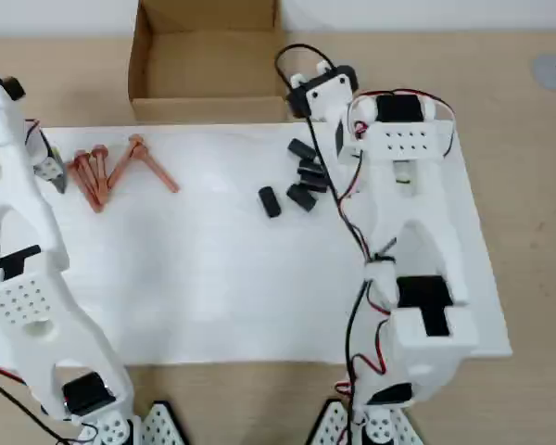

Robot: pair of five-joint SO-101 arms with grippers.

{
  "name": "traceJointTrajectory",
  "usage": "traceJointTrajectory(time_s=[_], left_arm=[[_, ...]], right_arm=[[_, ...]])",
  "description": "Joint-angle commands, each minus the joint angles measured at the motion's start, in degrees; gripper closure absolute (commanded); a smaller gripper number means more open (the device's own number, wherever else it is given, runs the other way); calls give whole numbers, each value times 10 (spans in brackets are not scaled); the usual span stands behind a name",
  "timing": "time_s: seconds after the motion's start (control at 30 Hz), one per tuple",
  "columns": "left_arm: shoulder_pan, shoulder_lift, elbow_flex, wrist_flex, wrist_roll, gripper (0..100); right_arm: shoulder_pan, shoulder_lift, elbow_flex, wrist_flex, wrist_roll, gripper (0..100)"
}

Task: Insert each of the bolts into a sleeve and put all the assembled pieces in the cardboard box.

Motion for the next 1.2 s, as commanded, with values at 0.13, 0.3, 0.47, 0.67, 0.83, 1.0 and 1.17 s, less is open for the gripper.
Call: traceJointTrajectory(time_s=[0.13, 0.3, 0.47, 0.67, 0.83, 1.0, 1.17], left_arm=[[13, -3, -23, -50, 102, 872], [26, 20, -18, -79, 149, 872], [38, 73, -25, -89, 170, 872], [54, 124, -25, -109, 174, 874], [48, 124, -27, -125, 193, 872], [56, 71, -71, -76, 192, 871], [76, 44, -128, -41, 191, 871]], right_arm=[[-7, 17, -34, -8, 1, 988], [-6, 16, -35, -15, 1, 988], [-4, 16, -35, -15, 1, 988], [-4, 16, -35, -15, 1, 988], [-4, 16, -34, -14, 1, 988], [-4, 17, -34, -14, 1, 988], [-4, 19, -34, -15, 1, 988]])
